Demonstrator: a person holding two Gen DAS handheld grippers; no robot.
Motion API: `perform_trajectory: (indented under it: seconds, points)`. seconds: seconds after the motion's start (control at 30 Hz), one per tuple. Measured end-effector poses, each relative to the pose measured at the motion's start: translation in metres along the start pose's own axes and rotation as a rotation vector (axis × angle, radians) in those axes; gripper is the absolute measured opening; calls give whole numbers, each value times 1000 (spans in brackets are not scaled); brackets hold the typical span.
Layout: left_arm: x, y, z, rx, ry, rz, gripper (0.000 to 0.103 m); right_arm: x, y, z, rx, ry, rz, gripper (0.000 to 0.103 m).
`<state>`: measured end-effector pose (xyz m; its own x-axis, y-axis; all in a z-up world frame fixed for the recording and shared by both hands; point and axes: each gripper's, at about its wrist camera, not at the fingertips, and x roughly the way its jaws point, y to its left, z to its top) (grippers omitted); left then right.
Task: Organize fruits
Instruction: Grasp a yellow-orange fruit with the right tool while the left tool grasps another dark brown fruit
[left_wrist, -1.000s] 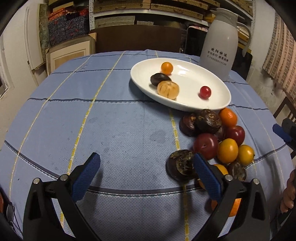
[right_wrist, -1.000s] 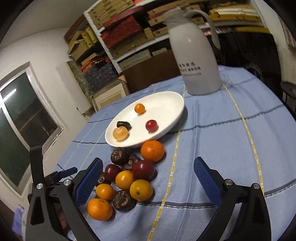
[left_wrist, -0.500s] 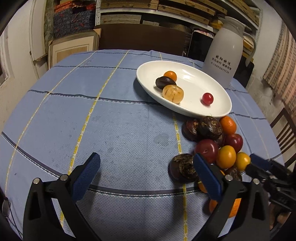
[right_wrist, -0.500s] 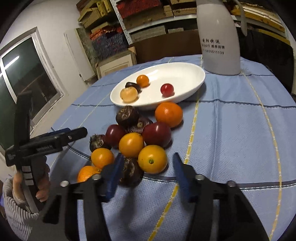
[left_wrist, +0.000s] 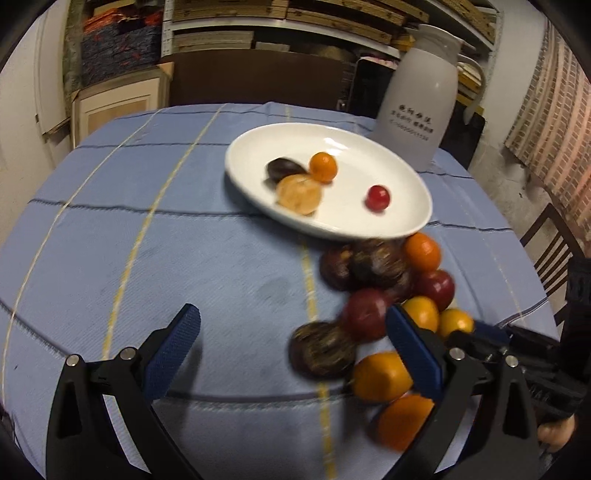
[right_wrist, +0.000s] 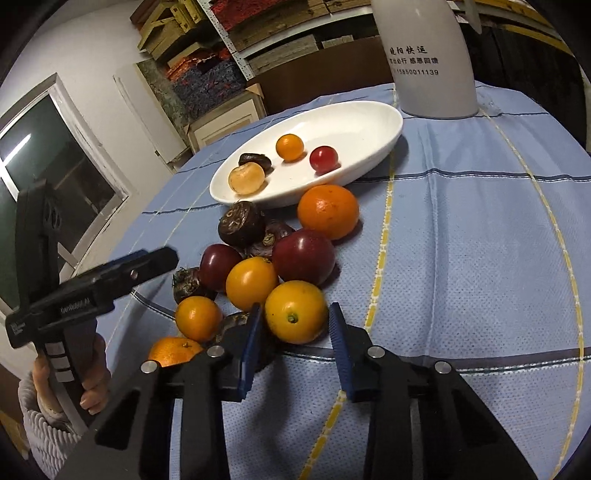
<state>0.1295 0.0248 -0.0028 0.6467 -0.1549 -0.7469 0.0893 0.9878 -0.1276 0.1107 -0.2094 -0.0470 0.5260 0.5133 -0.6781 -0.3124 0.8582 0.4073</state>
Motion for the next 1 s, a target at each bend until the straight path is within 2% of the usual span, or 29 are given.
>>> perform_trajectory:
  seconds: [0.1,0.37,0.43,0.63,0.77,0.93,0.97,1.0]
  points:
    - [9,-21,12,49,-13,63,98,0,-1,0,3,-1,-10,36]
    - [28,-58,17,192,-20,144,98,0,-1,0,-10,-1,-21,37]
    - [35,-57,19,193,-14,154,98,1,0,0,-12,1,-23,37]
    - [44,-40,24,170,7,73,99,5,-3,0,0,12,-14,37]
    - [31,-26,10,178,-28,107,99,5,-4,1,-1,11,-14,37]
    - [14,-10,7,161,-73,197,99,5,-3,1,-3,12,-19,37]
    - [11,-7,8,145,-77,188,99,5,-3,1,-3,12,-20,37]
    - [11,-7,9,133,-69,144,99,5,-3,1,-4,12,-21,37]
